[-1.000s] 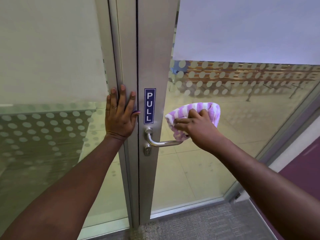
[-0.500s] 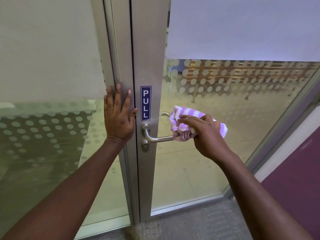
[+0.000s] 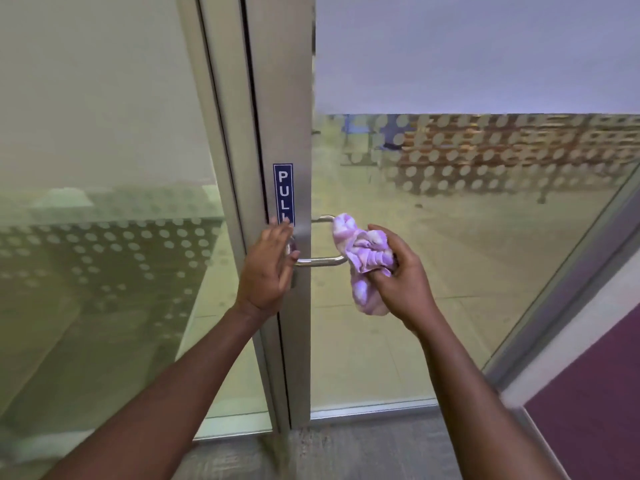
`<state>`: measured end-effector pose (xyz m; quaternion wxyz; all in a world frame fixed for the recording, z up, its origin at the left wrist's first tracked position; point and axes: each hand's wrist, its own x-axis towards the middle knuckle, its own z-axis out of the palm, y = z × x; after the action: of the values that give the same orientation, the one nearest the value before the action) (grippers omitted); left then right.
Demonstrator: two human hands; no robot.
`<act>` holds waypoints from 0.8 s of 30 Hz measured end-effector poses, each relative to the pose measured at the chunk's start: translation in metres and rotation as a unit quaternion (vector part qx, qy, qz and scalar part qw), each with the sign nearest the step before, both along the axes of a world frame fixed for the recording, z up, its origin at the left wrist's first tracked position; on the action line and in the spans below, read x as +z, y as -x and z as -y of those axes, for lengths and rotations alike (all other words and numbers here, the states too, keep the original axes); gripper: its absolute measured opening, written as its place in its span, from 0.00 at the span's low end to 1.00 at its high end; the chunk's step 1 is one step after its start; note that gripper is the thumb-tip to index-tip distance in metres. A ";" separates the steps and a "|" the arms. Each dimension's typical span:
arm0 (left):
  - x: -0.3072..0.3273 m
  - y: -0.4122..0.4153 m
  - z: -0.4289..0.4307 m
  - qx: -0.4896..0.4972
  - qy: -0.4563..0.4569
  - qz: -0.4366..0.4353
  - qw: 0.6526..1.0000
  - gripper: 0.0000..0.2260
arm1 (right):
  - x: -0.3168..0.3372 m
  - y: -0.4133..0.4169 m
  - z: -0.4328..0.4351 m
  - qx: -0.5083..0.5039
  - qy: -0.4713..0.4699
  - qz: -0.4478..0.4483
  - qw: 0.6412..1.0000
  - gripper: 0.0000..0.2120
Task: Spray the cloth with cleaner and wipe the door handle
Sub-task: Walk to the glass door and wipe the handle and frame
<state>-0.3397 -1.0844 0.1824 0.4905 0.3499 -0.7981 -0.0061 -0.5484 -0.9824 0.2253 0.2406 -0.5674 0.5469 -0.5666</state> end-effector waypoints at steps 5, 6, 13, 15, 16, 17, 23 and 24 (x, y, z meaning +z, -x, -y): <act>-0.017 0.030 -0.058 -0.066 -0.263 -0.156 0.950 0.20 | -0.008 0.010 -0.022 0.024 0.017 0.169 0.985 0.20; -0.020 0.038 -0.071 -0.070 -0.308 -0.190 0.930 0.19 | -0.011 0.010 -0.027 0.032 0.012 0.202 0.979 0.19; -0.025 0.090 -0.172 -0.144 -0.506 -0.481 0.701 0.30 | -0.033 0.015 -0.069 0.114 -0.023 0.370 0.922 0.18; -0.024 0.099 -0.195 -0.156 -0.501 -0.523 0.672 0.30 | -0.036 0.015 -0.084 0.135 -0.029 0.390 0.911 0.18; -0.021 0.102 -0.205 -0.153 -0.495 -0.541 0.663 0.29 | -0.038 0.015 -0.091 0.143 -0.033 0.396 0.907 0.18; -0.020 0.103 -0.213 -0.145 -0.489 -0.554 0.658 0.28 | -0.040 0.015 -0.097 0.149 -0.038 0.401 0.903 0.19; -0.008 0.092 -0.265 -0.081 -0.450 -0.564 0.688 0.28 | -0.038 0.007 -0.142 0.171 -0.087 0.374 0.908 0.28; -0.007 0.088 -0.273 -0.071 -0.441 -0.562 0.696 0.29 | -0.038 0.005 -0.150 0.175 -0.092 0.359 0.912 0.29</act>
<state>-0.4277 -0.8111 0.1750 0.6354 0.4000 -0.3014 -0.5877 -0.5532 -0.8324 0.1872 0.5667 -0.3879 0.3654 -0.6284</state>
